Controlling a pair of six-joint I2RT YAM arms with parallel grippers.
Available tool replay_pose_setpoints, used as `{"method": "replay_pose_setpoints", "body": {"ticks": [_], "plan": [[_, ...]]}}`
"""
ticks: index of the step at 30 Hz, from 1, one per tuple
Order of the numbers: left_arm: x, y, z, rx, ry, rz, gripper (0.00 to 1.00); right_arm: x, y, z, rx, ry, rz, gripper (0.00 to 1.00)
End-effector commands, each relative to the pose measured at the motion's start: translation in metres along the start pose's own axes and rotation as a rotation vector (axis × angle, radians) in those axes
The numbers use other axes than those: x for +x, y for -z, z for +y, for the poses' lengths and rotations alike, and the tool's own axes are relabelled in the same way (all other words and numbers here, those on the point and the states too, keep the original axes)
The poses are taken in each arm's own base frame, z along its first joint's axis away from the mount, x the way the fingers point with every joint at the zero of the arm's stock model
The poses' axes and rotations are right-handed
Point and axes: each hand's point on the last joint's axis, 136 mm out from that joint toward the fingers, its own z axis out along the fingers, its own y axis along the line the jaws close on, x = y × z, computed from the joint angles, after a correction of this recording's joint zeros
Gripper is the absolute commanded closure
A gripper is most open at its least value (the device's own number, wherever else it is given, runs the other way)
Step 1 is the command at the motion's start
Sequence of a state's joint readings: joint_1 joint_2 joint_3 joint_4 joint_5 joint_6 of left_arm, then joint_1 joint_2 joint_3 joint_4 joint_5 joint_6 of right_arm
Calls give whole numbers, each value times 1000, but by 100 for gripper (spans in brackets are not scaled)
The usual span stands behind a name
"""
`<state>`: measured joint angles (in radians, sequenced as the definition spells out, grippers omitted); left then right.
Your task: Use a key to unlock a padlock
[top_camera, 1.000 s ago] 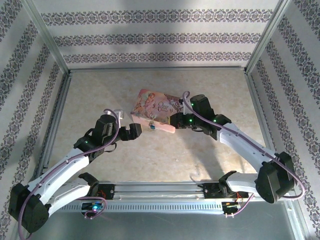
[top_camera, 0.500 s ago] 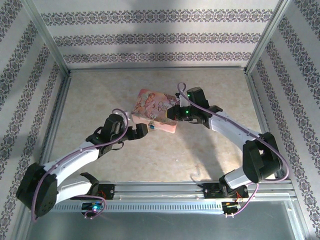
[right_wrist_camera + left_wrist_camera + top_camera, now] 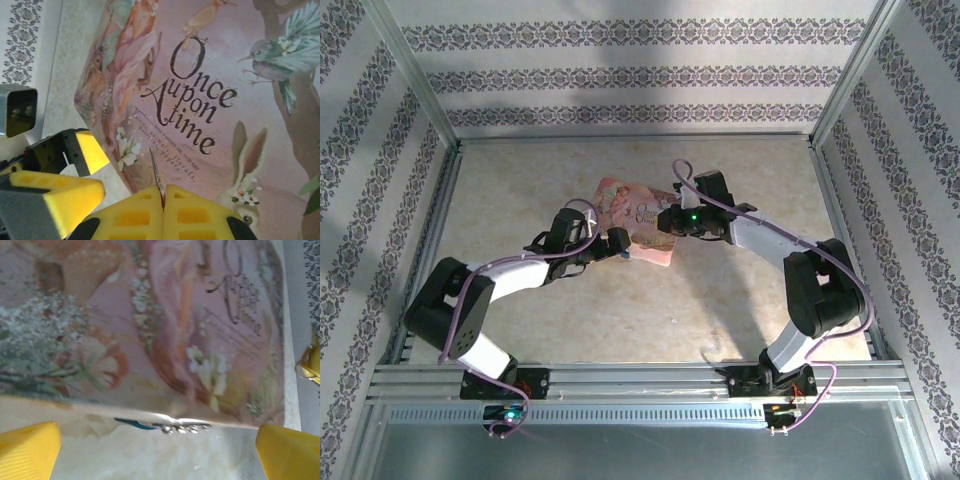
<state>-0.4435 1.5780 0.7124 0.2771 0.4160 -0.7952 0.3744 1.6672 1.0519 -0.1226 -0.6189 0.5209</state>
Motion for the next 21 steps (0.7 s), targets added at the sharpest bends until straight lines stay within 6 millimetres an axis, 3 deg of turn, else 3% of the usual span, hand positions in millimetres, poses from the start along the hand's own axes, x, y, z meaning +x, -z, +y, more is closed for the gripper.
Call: {"method": "replay_pose_setpoints", "body": {"ticks": [1,15,21], "plan": [[-21,-4,-28,109,-4,-37,0,-11,0,-3,-5,24,-17,100],[-36,-29,-21,110,-15,4,0,-14,-10,-29,8,-23,3,100],[-36,-29,-17,99,-27,-2,0,-12,-11,-32,7,-34,-2,100]]}}
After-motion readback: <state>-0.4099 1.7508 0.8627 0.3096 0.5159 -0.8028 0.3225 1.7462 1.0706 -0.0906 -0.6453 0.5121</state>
